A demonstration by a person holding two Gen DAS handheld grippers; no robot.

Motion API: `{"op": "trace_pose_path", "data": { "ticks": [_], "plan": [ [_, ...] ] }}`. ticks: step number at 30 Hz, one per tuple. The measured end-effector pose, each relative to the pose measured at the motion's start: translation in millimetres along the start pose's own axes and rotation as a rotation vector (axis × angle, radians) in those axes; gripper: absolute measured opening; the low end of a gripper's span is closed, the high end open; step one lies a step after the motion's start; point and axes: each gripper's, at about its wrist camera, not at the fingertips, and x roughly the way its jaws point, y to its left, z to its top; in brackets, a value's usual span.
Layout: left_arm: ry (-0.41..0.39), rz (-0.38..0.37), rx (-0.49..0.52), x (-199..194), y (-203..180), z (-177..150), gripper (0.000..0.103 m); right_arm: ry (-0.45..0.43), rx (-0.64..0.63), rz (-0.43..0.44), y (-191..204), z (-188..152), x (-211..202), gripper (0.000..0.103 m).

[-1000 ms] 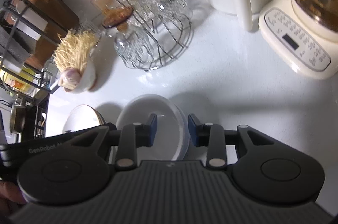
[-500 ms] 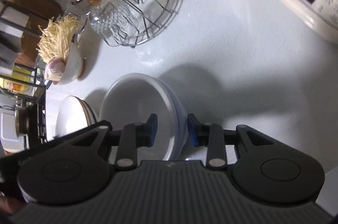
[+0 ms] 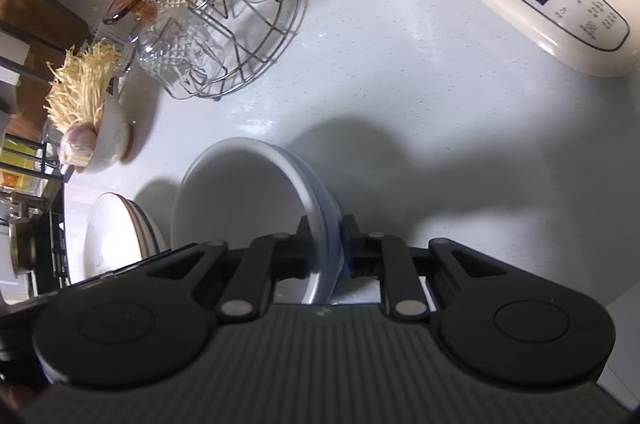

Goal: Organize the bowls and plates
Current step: 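Lower the white bowl into the nested light blue bowls, then carry the nested bowls with both grippers onto the plate stack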

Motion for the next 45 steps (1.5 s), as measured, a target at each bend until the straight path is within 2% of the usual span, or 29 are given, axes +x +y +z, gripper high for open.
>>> {"op": "trace_pose_path", "data": {
  "ticks": [8,17,23,25,36,45],
  "plan": [
    [0.028,-0.012,0.012,20,-6,-2,0.041,0.004,0.011,-0.020,-8,-4,-5,0.017],
    [0.043,0.037,0.036,36,-6,-2,0.039,-0.010,-0.013,-0.024,0,-5,0,0.016],
    [0.034,0.022,0.021,38,-2,-1,0.024,0.002,-0.017,-0.017,-2,-2,3,0.016],
    [0.031,0.028,0.032,37,-4,-1,0.022,0.005,-0.016,-0.021,-1,-3,2,0.016],
    [0.009,-0.007,0.054,9,-7,-2,0.021,-0.023,-0.005,-0.010,8,-9,-22,0.016],
    [-0.070,-0.025,0.061,-38,-7,-5,0.021,-0.088,-0.055,0.009,35,-12,-51,0.016]
  ]
}}
